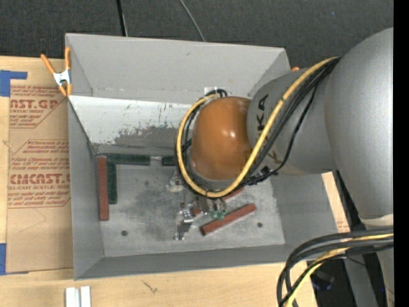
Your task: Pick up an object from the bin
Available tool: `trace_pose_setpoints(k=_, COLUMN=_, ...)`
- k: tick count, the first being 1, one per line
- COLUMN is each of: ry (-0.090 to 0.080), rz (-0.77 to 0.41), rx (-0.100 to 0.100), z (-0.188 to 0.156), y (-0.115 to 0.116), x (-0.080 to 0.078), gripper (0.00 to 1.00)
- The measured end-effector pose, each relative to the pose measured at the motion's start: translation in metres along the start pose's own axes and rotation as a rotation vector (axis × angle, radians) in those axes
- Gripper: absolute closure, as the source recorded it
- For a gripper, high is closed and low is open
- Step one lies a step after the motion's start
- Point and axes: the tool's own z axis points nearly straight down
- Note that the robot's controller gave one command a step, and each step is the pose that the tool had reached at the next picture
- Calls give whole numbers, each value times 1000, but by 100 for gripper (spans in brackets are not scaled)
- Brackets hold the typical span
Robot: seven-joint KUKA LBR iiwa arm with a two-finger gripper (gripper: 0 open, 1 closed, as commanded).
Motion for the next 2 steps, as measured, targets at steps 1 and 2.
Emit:
trace_pose_setpoints(k=1, ry=3, rz=-21, rx=2, z=27, y=-63, x=-2, gripper=0)
trace_pose_setpoints(k=2, ry=-5, rz=-68, rx=1, z=44, y=-60, x=-22, gripper=100)
